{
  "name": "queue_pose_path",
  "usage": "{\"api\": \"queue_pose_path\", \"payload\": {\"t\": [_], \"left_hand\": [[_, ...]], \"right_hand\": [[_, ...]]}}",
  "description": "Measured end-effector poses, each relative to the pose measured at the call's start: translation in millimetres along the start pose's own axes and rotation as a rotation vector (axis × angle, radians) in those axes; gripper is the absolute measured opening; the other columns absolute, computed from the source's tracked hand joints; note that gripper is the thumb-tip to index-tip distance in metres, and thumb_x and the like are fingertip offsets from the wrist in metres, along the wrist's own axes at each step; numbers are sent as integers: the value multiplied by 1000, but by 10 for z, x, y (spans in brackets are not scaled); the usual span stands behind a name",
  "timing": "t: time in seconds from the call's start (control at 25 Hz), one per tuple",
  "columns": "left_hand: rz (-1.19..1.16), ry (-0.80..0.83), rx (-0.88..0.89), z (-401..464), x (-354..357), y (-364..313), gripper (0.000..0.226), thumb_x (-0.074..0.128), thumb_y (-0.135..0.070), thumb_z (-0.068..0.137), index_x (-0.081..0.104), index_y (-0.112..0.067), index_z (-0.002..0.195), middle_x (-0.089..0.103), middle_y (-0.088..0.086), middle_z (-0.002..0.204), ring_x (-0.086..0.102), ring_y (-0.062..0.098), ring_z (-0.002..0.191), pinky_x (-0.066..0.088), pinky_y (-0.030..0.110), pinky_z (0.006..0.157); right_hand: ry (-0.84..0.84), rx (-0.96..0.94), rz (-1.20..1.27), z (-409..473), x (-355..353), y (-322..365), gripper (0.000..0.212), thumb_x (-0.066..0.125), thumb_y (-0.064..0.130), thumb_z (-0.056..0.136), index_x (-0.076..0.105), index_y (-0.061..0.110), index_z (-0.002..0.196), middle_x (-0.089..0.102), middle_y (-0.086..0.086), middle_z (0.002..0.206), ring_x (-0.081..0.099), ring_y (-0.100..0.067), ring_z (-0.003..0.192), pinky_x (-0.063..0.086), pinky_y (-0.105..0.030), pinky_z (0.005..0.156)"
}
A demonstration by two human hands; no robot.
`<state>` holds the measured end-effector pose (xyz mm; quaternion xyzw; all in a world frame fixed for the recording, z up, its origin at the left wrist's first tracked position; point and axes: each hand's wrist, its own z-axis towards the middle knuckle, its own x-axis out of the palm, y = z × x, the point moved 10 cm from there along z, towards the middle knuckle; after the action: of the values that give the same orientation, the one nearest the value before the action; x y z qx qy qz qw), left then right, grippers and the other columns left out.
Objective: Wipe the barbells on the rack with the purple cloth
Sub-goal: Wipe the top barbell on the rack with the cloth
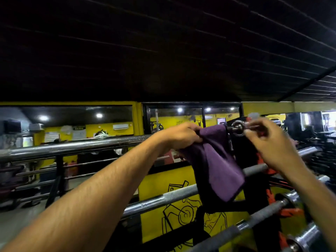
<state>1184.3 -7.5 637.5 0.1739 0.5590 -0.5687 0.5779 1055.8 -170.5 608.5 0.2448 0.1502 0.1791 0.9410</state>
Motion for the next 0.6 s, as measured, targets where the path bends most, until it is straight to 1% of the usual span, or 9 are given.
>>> {"api": "queue_pose_path", "payload": {"t": [0.04, 0.08, 0.16, 0.2, 0.28, 0.4, 0.48, 0.56, 0.6], "left_hand": [[47, -14, -6, 69, 35, -11, 22, 48, -7, 99, 68, -6, 109, 68, 13, 99, 62, 24, 84, 47, 34, 71], [97, -26, -7, 140, 86, -47, 21, 48, -9, 98, 68, -6, 104, 66, 10, 90, 59, 21, 77, 43, 33, 67], [214, -23, 34, 299, 265, -188, 17, 51, -12, 96, 67, -7, 98, 64, 4, 78, 58, 17, 64, 42, 29, 59], [294, 1, 88, 364, 413, -310, 16, 52, -14, 95, 67, -9, 99, 66, 3, 80, 61, 17, 66, 44, 29, 58], [498, 86, 260, 371, 805, -586, 22, 57, -22, 95, 66, -18, 115, 70, 3, 101, 65, 18, 87, 49, 30, 70], [817, 186, 471, 264, 1302, -789, 57, 55, -47, 98, 41, -28, 149, 65, 4, 124, 60, 23, 104, 40, 31, 76], [817, 227, 445, 255, 1317, -705, 73, 48, -63, 95, 26, -31, 156, 57, 3, 139, 54, 24, 119, 41, 34, 89], [787, 253, 394, 221, 1109, -551, 71, 42, -65, 96, 21, -34, 157, 38, -5, 157, 38, 18, 140, 32, 36, 111], [790, 221, 377, 202, 907, -468, 67, 39, -62, 99, 20, -35, 157, 30, -9, 161, 31, 13, 144, 25, 32, 114]], "right_hand": [[-98, 70, 225, -271, -10, -116, 9, 55, 27, 102, 63, 31, 102, 63, 4, 92, 60, -8, 72, 50, -31, 64], [-112, 186, 460, -564, 143, -247, 15, 51, 26, 104, 63, 30, 97, 61, 0, 86, 55, -10, 64, 46, -29, 57], [-5, 522, 816, -1038, 702, -571, 17, 48, 31, 104, 62, 23, 99, 60, -9, 85, 57, -19, 64, 46, -31, 52], [14, 698, 907, -1188, 917, -715, 24, 47, 38, 103, 62, 19, 101, 64, -9, 84, 60, -24, 67, 49, -33, 53], [-10, 913, 1043, -1274, 1107, -859, 38, 43, 48, 101, 65, 18, 95, 70, -7, 76, 66, -27, 64, 51, -35, 58], [-168, 923, 1271, -1068, 1012, -984, 44, 39, 49, 98, 72, 22, 92, 75, -6, 76, 73, -23, 62, 54, -37, 66], [-291, 826, 1400, -894, 887, -1035, 38, 46, 46, 86, 71, 21, 100, 76, -8, 86, 74, -26, 72, 58, -39, 73], [-441, 793, 1474, -782, 837, -1177, 35, 49, 46, 84, 66, 20, 101, 72, -8, 84, 70, -28, 72, 58, -37, 73], [-502, 802, 1491, -749, 846, -1206, 27, 46, 44, 89, 63, 23, 95, 68, -4, 72, 67, -24, 62, 57, -32, 65]]}}
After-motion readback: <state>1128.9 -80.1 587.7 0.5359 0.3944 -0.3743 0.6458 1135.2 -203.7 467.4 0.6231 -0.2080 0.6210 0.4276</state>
